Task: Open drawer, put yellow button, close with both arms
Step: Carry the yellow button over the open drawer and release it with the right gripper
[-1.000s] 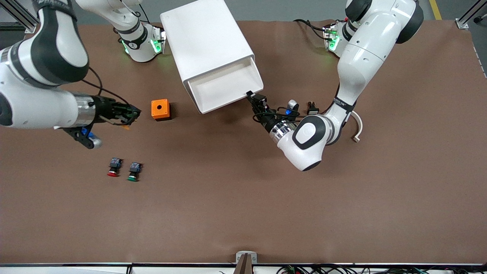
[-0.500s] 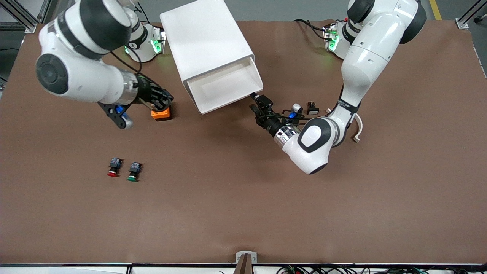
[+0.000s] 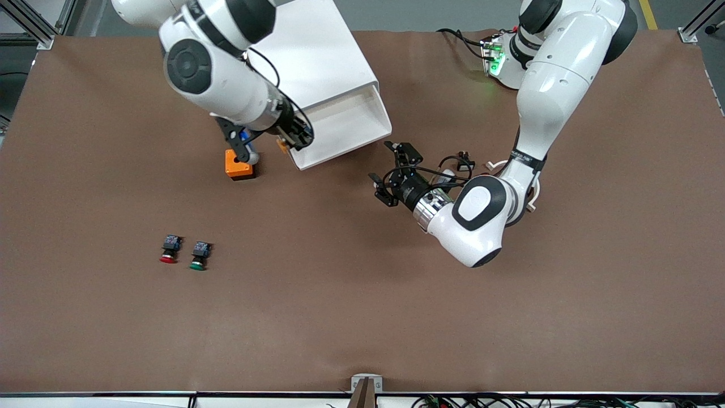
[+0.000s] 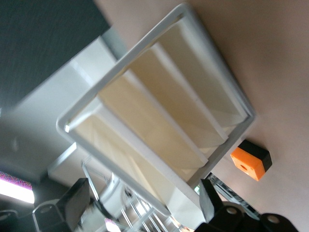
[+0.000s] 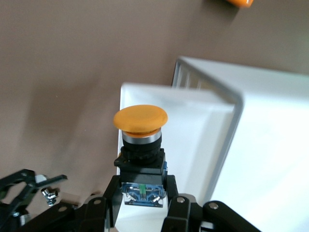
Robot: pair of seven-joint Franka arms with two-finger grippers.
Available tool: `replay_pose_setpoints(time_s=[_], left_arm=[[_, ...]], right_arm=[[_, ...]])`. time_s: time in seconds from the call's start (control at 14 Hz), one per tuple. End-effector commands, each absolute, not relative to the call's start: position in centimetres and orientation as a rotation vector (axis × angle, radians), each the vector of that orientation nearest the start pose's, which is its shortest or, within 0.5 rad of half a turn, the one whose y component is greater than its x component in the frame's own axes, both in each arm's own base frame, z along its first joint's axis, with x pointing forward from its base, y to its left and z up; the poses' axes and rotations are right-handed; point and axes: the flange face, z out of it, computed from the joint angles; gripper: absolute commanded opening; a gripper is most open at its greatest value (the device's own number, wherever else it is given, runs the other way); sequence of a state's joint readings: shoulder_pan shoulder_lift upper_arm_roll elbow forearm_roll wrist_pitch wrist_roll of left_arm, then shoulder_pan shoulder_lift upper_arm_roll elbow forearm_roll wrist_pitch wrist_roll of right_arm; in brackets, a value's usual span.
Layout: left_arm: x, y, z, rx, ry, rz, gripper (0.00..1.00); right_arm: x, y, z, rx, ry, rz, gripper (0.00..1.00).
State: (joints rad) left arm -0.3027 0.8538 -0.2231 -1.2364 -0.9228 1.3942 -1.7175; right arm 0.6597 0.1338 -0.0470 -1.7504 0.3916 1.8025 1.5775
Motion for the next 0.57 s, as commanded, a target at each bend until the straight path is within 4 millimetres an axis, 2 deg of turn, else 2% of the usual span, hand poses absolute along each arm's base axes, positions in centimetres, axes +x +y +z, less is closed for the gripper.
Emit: replay_pose_setpoints(time_s=[0.0,0.14,0.29,0.5], left_arm=[[57.8,-39.0,30.4,-2.258,-1.412,1.724,1.00],[58.5,-38.3,31.5,-2.443,-1.342,1.652,1.00],[59.2,-37.8,33.3,-2.636,-1.287,1.477,1.00],[60.2,-38.1,36.1,-2.886,-1.215,1.188,1.00]], right_arm=[[44.2,39.0,47.3,-2.487,1.627,0.535,0.00],[43.1,40.2,46.3,-2.468,1.663,0.517,0.00],[42.4,41.0,46.0,-2.445,1.705,0.511,0.00],[41.2,43.3,46.0,-2.388,1.732,0.475,0.00]])
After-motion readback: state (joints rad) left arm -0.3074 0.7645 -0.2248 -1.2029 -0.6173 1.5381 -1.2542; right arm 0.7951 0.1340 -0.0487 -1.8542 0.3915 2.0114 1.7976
